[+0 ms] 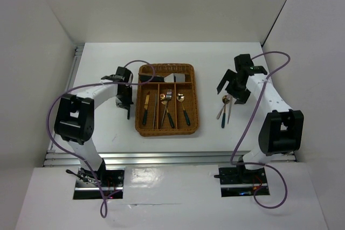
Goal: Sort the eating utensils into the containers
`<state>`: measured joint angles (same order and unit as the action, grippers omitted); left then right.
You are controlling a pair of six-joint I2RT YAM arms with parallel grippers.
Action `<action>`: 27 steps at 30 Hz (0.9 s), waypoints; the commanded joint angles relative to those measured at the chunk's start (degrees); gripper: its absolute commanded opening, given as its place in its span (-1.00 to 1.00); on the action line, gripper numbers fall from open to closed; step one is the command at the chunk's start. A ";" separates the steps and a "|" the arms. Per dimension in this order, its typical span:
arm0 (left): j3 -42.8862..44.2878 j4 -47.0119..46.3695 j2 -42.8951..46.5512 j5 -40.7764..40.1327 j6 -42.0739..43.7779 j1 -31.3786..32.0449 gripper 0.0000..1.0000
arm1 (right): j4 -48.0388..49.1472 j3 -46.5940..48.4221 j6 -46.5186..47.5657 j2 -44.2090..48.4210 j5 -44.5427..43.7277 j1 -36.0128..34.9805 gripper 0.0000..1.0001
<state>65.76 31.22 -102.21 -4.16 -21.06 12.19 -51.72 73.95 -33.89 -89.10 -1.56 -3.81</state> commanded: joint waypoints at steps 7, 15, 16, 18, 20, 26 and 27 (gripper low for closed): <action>9.65 9.03 11.50 7.40 2.25 -2.43 -1.00 | 6.89 -9.52 0.75 0.86 -0.81 4.96 0.96; 5.97 7.37 14.15 8.49 1.02 -1.02 -0.63 | 7.43 -10.76 0.75 1.38 -0.90 4.96 0.96; 5.01 6.84 14.15 7.69 1.02 -1.02 -0.45 | 7.43 -10.76 0.75 1.99 -0.90 4.96 0.96; 2.81 6.31 13.54 5.58 1.54 -1.02 -0.06 | 6.81 -10.23 1.28 2.62 -1.42 4.96 0.96; 0.44 5.69 12.83 4.61 1.55 -1.02 0.07 | 6.81 -10.75 1.28 3.23 -1.43 4.96 0.96; -3.52 1.82 8.27 3.55 1.55 -1.02 0.24 | 6.29 -10.76 1.28 3.23 -0.72 4.96 0.99; -3.53 1.04 7.65 3.55 1.55 -1.02 0.24 | 6.29 -10.76 1.28 3.23 -0.72 4.96 0.99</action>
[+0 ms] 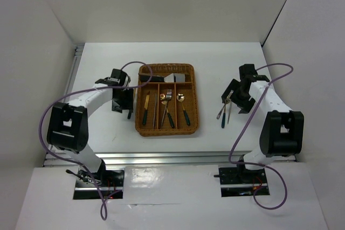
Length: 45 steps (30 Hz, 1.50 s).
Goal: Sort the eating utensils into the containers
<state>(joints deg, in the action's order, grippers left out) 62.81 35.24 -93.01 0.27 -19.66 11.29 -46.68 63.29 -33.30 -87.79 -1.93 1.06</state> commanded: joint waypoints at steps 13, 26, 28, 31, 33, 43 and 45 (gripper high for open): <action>-1.11 -5.89 -10.87 -4.05 1.29 -0.13 -0.28 | -0.96 2.10 0.69 2.45 -2.02 0.08 0.99; -0.15 -4.40 -8.95 -2.74 1.29 -0.82 -1.00 | -2.02 4.38 0.69 2.97 -2.02 0.08 0.99; 3.00 -1.94 -6.67 -2.73 1.99 -1.45 -1.00 | -2.02 5.00 0.69 2.97 -2.02 0.08 0.99; 8.53 1.39 -2.62 -0.28 3.31 -2.68 -1.00 | -2.54 5.71 0.69 2.97 -2.02 0.08 0.99; 10.75 4.30 -0.25 1.65 3.31 -2.68 -1.00 | -2.54 5.71 0.69 2.97 -2.02 0.08 0.99; 10.06 6.33 5.74 4.75 1.64 -0.74 -0.96 | -1.49 5.71 1.74 1.92 -1.41 0.08 0.99; 8.57 4.93 5.74 3.34 2.25 -1.35 -0.28 | -1.49 5.71 1.75 1.92 -0.88 0.08 0.99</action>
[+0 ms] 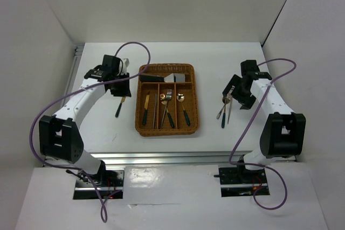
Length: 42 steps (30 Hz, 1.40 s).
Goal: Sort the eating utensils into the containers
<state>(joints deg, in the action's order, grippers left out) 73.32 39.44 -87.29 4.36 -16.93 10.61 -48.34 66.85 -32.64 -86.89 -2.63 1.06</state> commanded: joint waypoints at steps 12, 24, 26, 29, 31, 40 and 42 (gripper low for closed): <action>-3.54 -4.72 -12.80 -1.55 4.36 -7.54 0.50 | 1.23 1.09 1.62 0.23 1.49 0.08 0.99; -11.26 -7.18 -12.74 -1.72 3.31 -10.00 0.48 | 2.37 3.29 2.67 -5.21 3.78 0.08 0.99; -11.80 -7.18 -12.12 -2.51 3.31 -10.00 0.45 | 2.37 3.81 2.67 -5.83 4.30 0.08 0.99; -13.99 -7.18 -11.59 -2.51 3.91 -10.00 0.36 | 2.37 4.34 2.67 -6.97 4.30 0.08 0.99; -14.78 -8.84 -11.59 -2.51 4.44 -10.00 0.25 | 2.37 4.95 2.67 -6.97 4.30 0.08 0.99; -14.60 -9.38 -17.22 -1.81 4.45 -10.00 -0.65 | 1.84 6.10 2.67 -8.21 3.69 0.08 0.99; -14.61 -9.38 -17.22 -1.81 4.45 -10.00 -1.00 | 1.84 6.10 2.67 -7.68 3.69 0.08 0.99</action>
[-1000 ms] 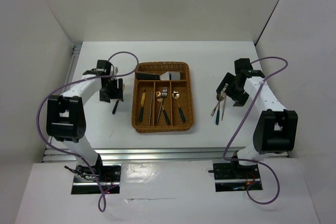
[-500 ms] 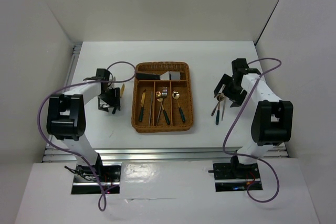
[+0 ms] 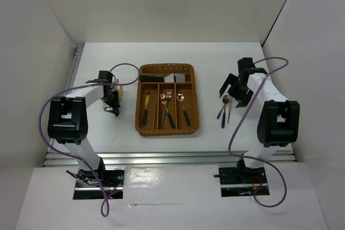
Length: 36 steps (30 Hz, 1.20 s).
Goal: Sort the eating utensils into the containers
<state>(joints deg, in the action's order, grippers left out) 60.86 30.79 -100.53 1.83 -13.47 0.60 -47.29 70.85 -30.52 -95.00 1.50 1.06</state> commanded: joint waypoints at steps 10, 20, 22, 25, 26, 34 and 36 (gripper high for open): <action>4.78 6.47 4.37 4.15 -0.76 1.68 -1.00 | 0.79 2.63 0.03 0.43 -0.44 0.08 0.99; 12.70 15.17 15.10 7.75 -4.28 7.74 -1.00 | 0.79 2.63 1.69 1.13 -0.97 1.83 0.99; 12.70 15.18 16.50 8.80 -6.11 10.28 -1.00 | 0.79 1.93 2.39 1.66 -0.97 2.98 0.99; 12.09 13.43 16.51 10.21 -9.71 13.97 -1.00 | 1.32 0.70 3.01 2.19 1.13 5.35 0.99; 11.13 12.73 17.03 10.82 -10.69 14.86 -1.00 | 1.32 0.00 3.01 2.80 1.75 6.05 0.99; 1.12 3.94 18.79 10.30 -18.87 20.05 -1.00 | 1.32 -2.91 3.54 6.50 1.84 6.06 0.99; -2.05 2.71 18.79 10.30 -19.48 20.58 -1.00 | 1.32 -4.48 3.54 7.11 2.54 6.06 0.99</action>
<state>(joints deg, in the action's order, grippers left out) 61.54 37.34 -83.20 12.03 -29.50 20.95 -47.03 67.90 -27.83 -91.00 2.85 7.38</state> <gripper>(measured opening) 0.040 0.993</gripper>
